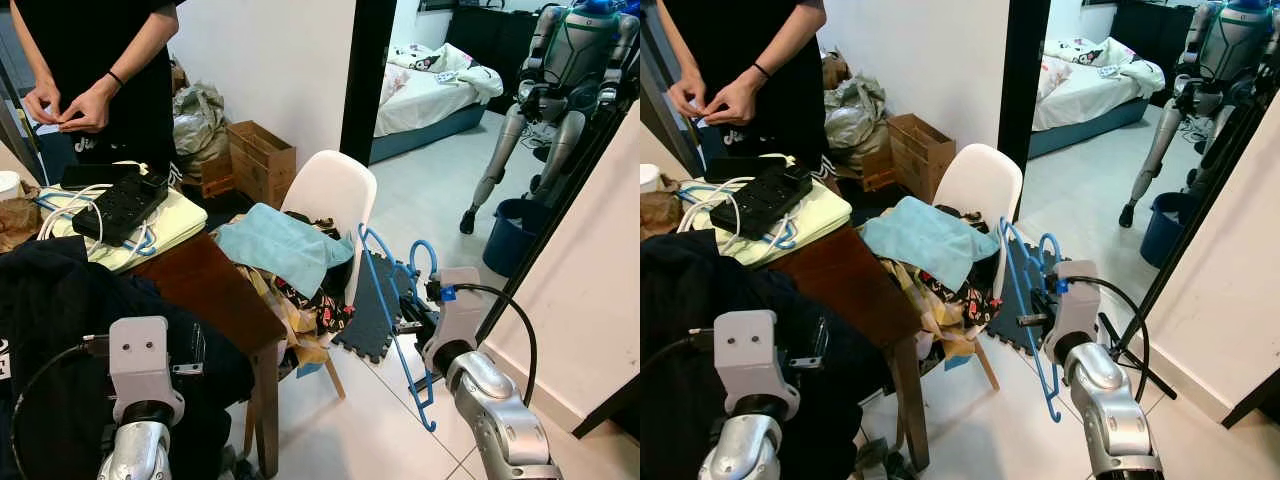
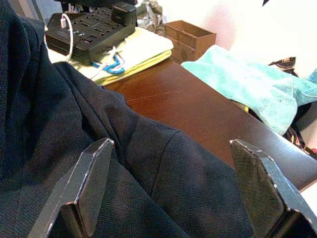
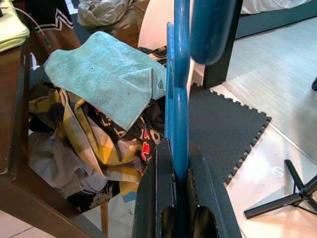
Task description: Hang hanger
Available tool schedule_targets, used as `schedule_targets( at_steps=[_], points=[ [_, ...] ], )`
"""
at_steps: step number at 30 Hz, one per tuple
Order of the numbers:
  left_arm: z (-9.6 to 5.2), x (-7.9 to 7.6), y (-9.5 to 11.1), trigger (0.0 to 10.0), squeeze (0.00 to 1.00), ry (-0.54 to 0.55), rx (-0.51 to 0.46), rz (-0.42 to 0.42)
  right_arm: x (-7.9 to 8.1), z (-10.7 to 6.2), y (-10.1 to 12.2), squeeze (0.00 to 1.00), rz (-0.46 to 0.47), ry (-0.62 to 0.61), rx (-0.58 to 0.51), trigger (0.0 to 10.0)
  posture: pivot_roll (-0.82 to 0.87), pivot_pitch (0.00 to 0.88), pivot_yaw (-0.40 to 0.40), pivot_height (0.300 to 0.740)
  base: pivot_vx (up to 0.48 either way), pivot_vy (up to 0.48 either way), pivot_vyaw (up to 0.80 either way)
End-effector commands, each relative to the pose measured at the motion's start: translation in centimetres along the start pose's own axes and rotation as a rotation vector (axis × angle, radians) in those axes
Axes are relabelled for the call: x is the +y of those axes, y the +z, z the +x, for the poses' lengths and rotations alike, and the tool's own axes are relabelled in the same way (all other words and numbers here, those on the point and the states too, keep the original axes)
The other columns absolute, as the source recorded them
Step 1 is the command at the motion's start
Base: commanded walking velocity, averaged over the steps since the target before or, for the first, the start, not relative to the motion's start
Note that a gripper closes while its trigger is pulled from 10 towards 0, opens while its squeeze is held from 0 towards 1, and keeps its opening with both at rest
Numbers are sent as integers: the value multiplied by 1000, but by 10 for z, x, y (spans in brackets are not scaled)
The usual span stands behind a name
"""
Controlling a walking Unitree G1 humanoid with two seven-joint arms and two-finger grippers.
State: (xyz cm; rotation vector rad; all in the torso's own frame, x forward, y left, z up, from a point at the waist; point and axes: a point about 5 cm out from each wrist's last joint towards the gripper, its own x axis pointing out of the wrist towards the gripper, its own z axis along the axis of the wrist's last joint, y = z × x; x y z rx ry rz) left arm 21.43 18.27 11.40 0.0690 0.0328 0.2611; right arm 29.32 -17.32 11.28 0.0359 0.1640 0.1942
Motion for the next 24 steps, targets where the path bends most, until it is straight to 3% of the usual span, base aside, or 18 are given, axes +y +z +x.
schedule_targets(
  at_steps=[1,24],
  points=[
    [-1,-1,1,10000,0,-2,7,-16,-3,-2,1,0,11,-1,-1,10000,41,0,-43,740,0,0,0],
    [5,4,14,10000,0,46,-48,48,-3,0,6,0,14,7,-16,10000,46,0,-42,740,0,0,0]
  ],
)
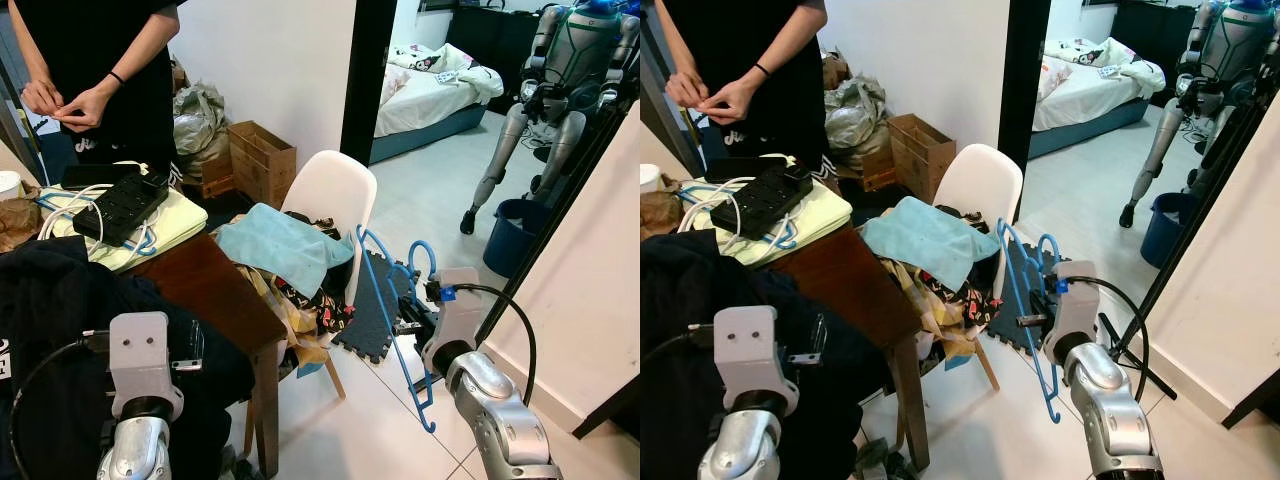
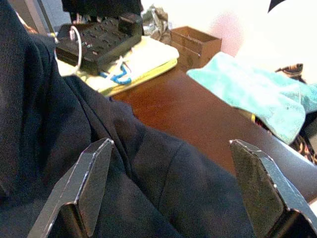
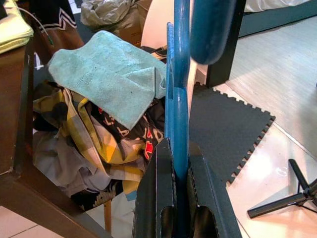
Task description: Hang hanger
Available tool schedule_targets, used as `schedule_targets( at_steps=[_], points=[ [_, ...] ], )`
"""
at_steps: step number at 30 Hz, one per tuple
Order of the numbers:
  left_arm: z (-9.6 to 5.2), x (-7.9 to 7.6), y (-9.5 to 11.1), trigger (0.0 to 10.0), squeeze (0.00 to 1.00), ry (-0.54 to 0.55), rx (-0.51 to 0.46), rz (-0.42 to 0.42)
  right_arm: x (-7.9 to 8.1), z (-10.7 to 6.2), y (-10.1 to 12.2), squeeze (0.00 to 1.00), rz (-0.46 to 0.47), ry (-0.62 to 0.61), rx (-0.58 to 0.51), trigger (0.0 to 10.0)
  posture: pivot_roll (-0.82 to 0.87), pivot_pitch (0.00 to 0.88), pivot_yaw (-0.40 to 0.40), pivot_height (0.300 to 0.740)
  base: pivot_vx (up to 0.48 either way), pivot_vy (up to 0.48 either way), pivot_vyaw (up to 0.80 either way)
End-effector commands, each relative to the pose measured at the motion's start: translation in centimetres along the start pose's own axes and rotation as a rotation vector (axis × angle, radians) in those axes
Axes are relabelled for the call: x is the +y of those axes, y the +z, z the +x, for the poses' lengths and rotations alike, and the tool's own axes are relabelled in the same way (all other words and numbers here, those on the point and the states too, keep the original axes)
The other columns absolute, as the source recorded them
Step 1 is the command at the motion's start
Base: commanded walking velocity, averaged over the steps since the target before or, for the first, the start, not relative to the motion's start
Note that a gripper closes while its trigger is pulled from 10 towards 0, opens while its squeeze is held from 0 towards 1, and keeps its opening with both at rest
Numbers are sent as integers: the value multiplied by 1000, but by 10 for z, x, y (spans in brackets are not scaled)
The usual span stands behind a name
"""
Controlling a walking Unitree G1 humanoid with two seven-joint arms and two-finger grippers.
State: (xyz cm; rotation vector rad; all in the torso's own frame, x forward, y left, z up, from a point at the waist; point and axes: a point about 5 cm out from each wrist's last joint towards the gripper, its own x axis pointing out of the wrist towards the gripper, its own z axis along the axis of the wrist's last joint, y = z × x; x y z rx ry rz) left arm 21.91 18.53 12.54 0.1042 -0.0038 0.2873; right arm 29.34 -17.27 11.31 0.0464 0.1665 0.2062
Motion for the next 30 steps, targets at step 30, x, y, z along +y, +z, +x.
schedule_targets(
  at_steps=[30],
  points=[
    [18,16,29,10000,0,48,-54,5,-2,14,40,0,-68,56,-102,10000,66,0,-43,740,0,0,0]
  ],
)
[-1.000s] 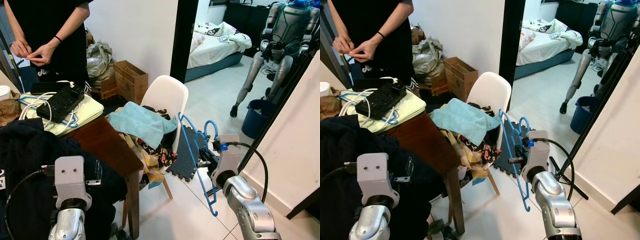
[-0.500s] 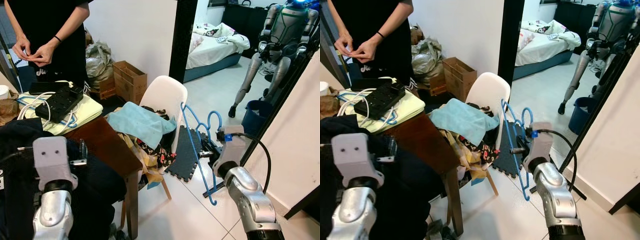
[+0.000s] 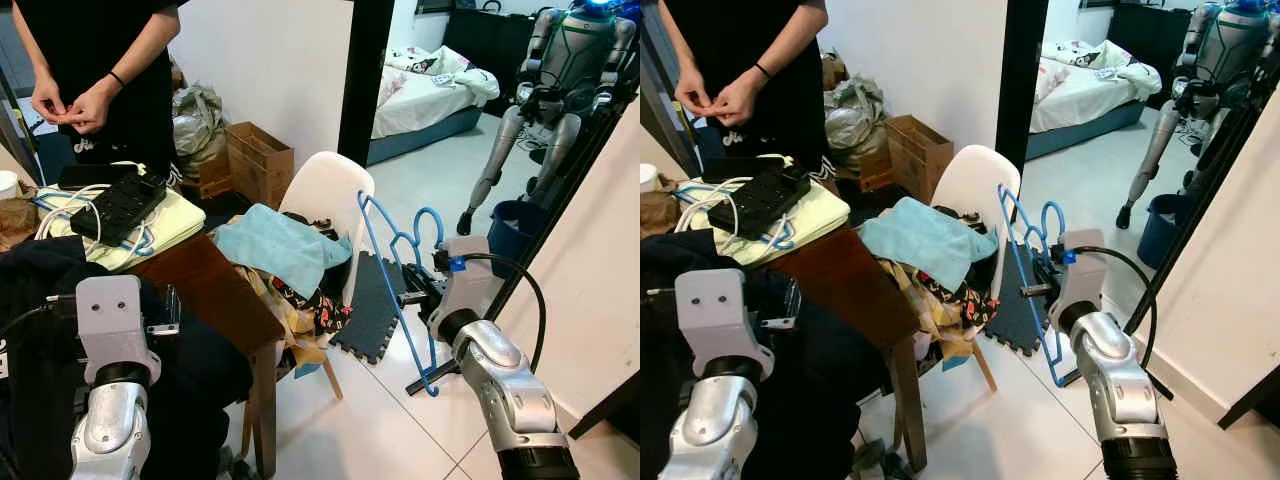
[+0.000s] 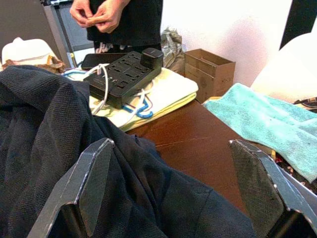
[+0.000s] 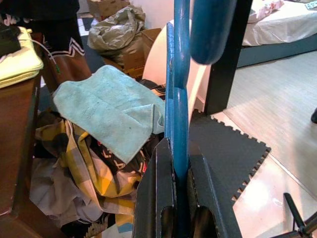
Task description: Hang hanger
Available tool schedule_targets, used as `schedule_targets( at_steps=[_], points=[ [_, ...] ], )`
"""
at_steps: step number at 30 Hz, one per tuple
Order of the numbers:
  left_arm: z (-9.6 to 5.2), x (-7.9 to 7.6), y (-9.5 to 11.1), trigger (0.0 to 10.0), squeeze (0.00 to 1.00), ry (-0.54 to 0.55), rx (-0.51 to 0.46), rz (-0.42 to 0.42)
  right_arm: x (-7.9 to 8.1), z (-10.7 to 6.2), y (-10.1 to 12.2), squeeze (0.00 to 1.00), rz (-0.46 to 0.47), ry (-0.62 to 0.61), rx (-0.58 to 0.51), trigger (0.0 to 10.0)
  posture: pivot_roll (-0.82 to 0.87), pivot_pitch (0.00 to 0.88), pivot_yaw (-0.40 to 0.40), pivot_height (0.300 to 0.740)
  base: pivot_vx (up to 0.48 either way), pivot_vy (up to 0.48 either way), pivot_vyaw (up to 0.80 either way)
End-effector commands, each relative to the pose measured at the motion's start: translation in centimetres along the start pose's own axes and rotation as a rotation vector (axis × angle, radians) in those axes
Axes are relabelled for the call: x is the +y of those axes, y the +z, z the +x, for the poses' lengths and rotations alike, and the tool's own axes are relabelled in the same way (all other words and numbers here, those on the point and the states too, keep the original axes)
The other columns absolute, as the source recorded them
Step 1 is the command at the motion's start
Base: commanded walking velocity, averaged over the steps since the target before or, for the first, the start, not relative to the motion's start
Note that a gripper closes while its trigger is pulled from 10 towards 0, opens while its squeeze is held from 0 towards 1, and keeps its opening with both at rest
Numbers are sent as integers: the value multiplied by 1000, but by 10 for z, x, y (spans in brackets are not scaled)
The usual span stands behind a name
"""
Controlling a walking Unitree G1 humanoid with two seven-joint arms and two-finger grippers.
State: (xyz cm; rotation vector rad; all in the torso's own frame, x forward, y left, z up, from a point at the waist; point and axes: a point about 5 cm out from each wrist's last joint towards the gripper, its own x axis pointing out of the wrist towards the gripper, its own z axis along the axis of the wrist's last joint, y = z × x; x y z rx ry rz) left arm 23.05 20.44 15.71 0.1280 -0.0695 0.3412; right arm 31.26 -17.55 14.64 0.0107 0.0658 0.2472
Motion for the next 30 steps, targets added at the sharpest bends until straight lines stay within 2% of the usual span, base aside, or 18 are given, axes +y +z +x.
schedule_targets(
  at_steps=[1,9,25,30],
  points=[
    [1,-2,-1,10000,0,-9,11,-10,2,2,4,0,-19,17,-7,10000,66,0,-43,740,0,0,0],
    [1,2,4,10000,0,14,7,14,9,2,1,0,-27,49,2,10000,77,0,-48,740,0,129,0],
    [2,3,10,10000,0,28,-3,14,11,4,2,0,-25,63,0,10000,79,0,-52,740,0,306,0],
    [5,4,19,10000,0,30,-25,20,12,4,2,0,-18,62,-4,10000,80,0,-43,740,0,353,0]
  ],
)
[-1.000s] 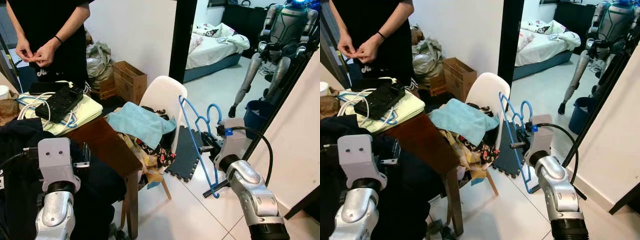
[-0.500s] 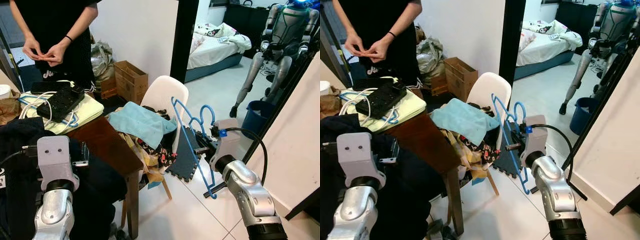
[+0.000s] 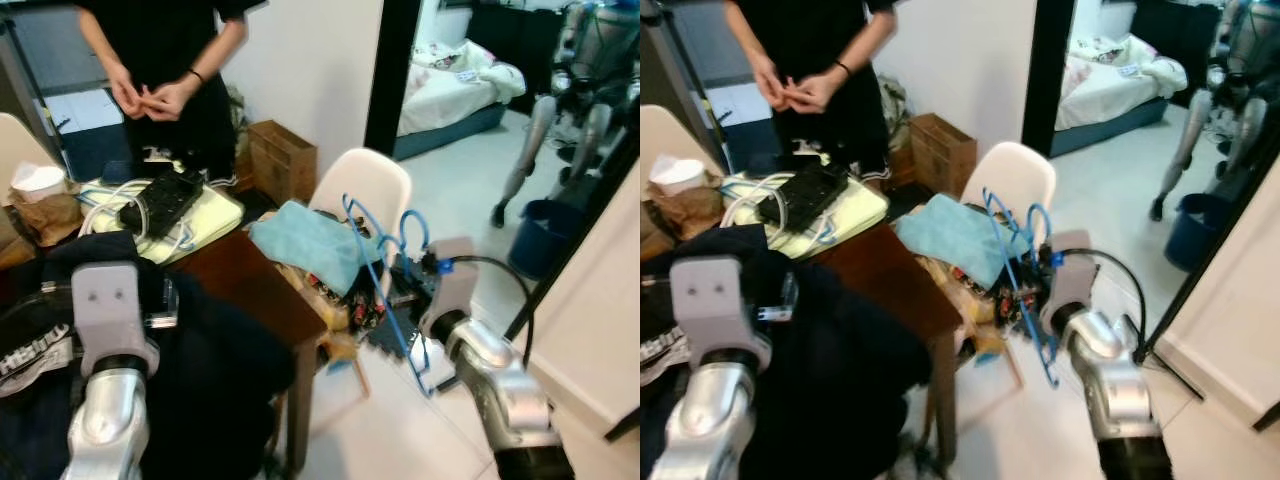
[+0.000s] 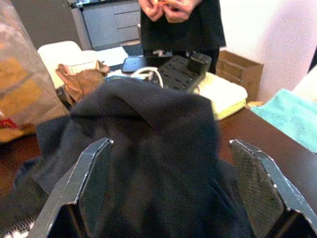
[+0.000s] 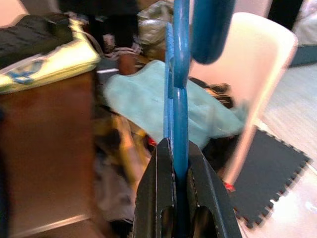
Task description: Hang hanger
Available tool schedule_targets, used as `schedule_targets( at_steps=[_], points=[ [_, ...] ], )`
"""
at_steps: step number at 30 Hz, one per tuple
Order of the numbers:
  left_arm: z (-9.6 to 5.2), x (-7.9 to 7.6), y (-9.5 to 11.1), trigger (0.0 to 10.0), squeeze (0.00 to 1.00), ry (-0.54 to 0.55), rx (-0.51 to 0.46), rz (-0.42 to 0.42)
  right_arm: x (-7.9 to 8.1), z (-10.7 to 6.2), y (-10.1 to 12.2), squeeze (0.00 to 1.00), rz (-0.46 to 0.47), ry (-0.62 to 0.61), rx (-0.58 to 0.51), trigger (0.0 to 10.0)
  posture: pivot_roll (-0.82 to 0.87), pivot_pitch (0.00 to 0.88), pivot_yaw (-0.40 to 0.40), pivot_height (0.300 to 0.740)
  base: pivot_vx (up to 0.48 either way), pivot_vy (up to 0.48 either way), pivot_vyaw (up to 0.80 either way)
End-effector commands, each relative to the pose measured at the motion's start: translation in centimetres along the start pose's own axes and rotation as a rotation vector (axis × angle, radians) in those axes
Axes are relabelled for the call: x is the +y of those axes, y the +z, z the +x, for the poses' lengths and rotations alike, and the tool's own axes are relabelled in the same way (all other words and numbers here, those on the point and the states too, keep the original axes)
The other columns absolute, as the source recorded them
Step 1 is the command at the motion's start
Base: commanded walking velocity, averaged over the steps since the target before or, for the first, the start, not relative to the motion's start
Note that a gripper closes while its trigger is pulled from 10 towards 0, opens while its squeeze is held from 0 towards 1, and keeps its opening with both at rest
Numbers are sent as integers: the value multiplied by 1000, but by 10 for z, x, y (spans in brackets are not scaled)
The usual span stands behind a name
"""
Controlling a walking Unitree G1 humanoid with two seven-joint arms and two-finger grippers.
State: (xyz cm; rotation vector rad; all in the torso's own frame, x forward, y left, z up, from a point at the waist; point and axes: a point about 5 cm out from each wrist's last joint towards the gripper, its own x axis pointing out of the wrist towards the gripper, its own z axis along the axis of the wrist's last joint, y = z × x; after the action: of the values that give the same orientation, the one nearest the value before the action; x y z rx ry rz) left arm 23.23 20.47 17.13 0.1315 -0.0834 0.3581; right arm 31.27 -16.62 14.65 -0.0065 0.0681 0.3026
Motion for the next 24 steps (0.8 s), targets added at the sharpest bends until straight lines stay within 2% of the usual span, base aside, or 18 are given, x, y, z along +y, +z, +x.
schedule_targets(
  at_steps=[1,6,9,12,13,15,19,21,24],
  points=[
    [3,3,8,10000,0,12,-23,18,3,2,3,0,3,6,-11,10000,80,0,-43,740,0,360,0],
    [5,1,16,10000,0,9,-50,17,2,3,4,0,5,4,-15,10000,81,0,-44,740,0,357,0],
    [7,-1,30,10000,0,-1,-96,25,0,4,9,0,29,-7,-36,10000,81,0,-43,740,0,358,0],
    [7,-1,30,10000,0,-1,-96,25,0,4,9,0,29,-7,-36,10000,81,0,-43,740,0,360,0],
    [8,-3,39,10000,0,-12,-132,44,-2,5,14,0,64,-20,-55,10000,82,0,-43,740,0,356,0],
    [9,-10,62,10000,0,-34,-225,67,-8,9,36,0,180,-55,-150,10000,84,0,-46,740,0,0,0],
    [9,-14,74,10000,0,-42,-270,70,-12,12,52,0,235,-67,-211,10000,84,0,-48,740,0,0,0],
    [8,-16,82,10000,0,-39,-298,81,-12,15,72,0,250,-49,-277,10000,90,0,-52,740,0,0,0],
    [7,-17,85,10000,0,-37,-306,86,-11,16,78,0,253,-38,-297,10000,90,0,-52,740,0,0,0]
  ],
)
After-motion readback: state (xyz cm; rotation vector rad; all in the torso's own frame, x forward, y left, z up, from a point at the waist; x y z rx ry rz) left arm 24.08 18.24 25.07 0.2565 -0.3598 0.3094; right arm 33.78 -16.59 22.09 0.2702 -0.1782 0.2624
